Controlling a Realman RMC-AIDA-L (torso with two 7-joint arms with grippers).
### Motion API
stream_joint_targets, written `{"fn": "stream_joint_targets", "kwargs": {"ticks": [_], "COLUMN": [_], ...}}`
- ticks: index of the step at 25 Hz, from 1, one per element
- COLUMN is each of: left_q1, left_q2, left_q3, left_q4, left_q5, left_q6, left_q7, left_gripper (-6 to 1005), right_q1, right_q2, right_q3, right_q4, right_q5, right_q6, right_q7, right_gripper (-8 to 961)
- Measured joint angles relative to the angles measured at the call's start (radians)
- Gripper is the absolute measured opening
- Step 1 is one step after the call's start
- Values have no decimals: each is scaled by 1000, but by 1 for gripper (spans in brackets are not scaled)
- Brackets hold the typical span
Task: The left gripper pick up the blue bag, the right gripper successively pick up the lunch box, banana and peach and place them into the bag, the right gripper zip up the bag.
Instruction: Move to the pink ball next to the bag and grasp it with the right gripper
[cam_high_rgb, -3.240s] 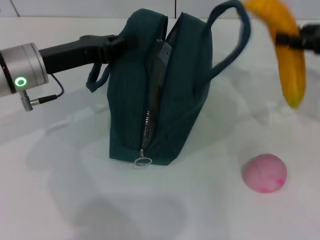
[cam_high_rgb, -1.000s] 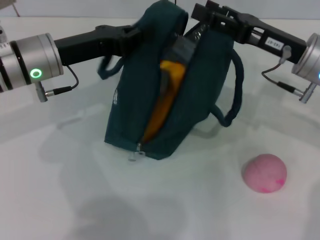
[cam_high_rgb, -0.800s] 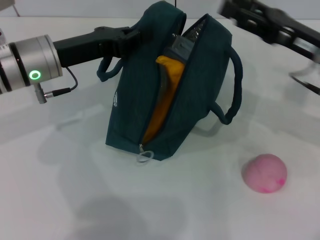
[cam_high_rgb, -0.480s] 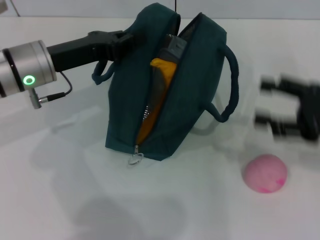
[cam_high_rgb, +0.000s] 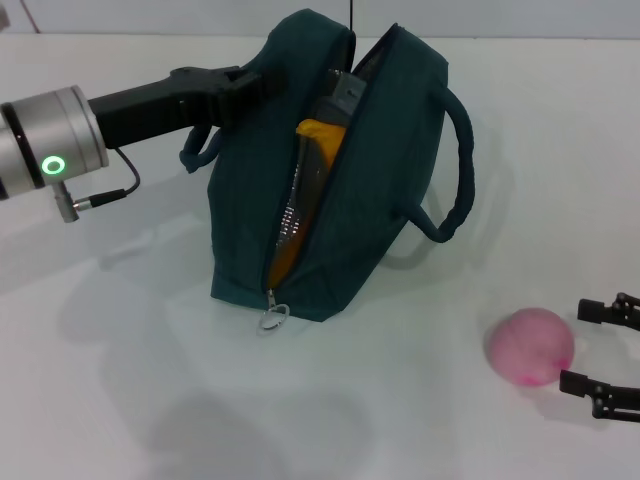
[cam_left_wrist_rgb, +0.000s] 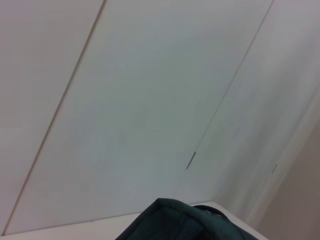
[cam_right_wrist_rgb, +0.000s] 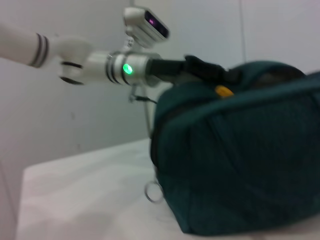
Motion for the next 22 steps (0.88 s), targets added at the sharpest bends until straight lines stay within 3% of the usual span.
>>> {"fn": "stream_joint_targets", "kwargs": {"ticks": [7, 22], "left_q1": [-8, -16], "left_q2": [-4, -1], "left_q3": [4, 1], "left_q4": [0, -2], "left_q5": [0, -1], "left_q6": [0, -5], "left_q7": [5, 9], "left_gripper": [40, 41], "right_q1": [10, 96], "right_q2": [3, 3], "right_q3": [9, -5], "right_q4": [86, 100], "right_q5": [-1, -92], "right_q6": [112, 152], "right_q7": [-58, 9], "right_gripper": [841, 835]}}
